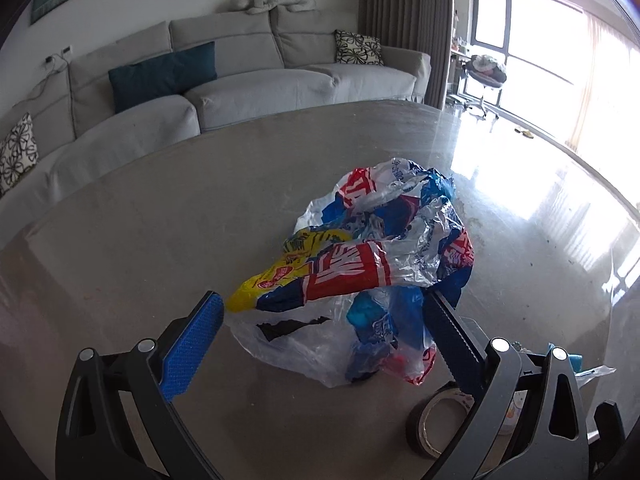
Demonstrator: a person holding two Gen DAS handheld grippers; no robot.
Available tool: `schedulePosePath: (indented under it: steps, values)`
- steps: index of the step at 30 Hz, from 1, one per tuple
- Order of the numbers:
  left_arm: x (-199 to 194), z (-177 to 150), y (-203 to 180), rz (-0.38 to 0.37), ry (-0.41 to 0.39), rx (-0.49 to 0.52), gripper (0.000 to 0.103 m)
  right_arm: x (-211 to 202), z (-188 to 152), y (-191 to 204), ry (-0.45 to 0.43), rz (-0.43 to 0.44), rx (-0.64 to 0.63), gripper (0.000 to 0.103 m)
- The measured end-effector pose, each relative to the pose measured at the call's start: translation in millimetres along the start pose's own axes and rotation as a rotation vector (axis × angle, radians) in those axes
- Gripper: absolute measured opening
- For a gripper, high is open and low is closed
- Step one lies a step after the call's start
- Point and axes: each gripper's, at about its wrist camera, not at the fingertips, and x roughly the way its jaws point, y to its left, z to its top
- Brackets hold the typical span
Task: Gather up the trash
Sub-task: 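Grasp the clear bag of colourful wrappers with the left tool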
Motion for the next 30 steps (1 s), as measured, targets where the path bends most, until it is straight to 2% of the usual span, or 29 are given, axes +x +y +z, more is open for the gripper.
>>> schedulePosePath:
  steps: [2,3,4,5,6,7,8,10,13,15,16,17,18,19,20,23,24,26,28,30]
  values:
    - [0,1,1,0.001,-0.007,0.017,0.078,1,0,0,0.001,0.004,0.001,0.099]
    - [0,2,2,0.004,-0.009,0.022,0.062,2,-1,0,0.002,0.006,0.001,0.099]
    - [1,3,2,-0.006,0.002,0.030,0.041,2,0,1,0.003,0.006,0.001,0.099]
    - [5,3,2,-0.022,0.025,0.029,0.040,2,0,1,0.002,0.006,0.000,0.099]
    - [7,4,2,-0.045,0.039,0.029,0.035,1,-1,2,0.002,0.008,0.001,0.099]
    - [7,4,2,-0.054,0.040,0.035,0.023,-1,-2,2,0.003,0.009,0.002,0.099]
    - [7,2,0,-0.062,0.043,0.051,0.016,-2,-2,2,0.000,0.006,0.003,0.099]
    - [3,-1,-4,-0.048,0.025,0.080,0.010,-4,-3,1,-0.001,0.005,0.008,0.099]
    - [-5,-4,-9,-0.034,-0.008,0.108,0.008,-6,-3,-1,-0.002,0.000,0.008,0.099]
    - [-11,-4,-10,-0.026,-0.036,0.125,0.012,-5,-2,-2,-0.001,0.001,0.011,0.099]
    - [-15,-4,-9,-0.025,-0.055,0.129,0.023,-5,-2,-1,-0.004,0.000,0.011,0.099]
    - [-20,-4,-10,-0.010,-0.076,0.139,0.038,-5,-1,-1,-0.007,-0.002,0.012,0.099]
    - [-24,-3,-10,0.007,-0.099,0.159,0.086,-6,-1,-2,-0.011,-0.002,0.015,0.099]
    - [-30,0,-9,0.033,-0.147,0.168,0.099,-6,-1,-3,-0.014,0.001,0.021,0.099]
    - [-38,0,-9,0.042,-0.193,0.183,0.099,-6,-1,-3,-0.015,0.001,0.026,0.099]
    - [-47,6,-19,0.050,-0.256,0.282,0.099,-5,-2,-5,-0.016,0.005,0.036,0.099]
    - [-45,9,-22,0.020,-0.242,0.311,0.099,-4,-4,-6,-0.013,0.006,0.037,0.099]
    - [-35,17,-29,0.017,-0.216,0.360,0.099,-3,-4,-8,-0.012,0.008,0.042,0.099]
    - [-18,26,-33,-0.054,-0.145,0.387,0.099,-2,-5,-8,-0.009,0.006,0.046,0.099]
    - [-1,31,-37,-0.076,-0.110,0.400,0.099,-1,-6,-9,-0.004,0.007,0.049,0.099]
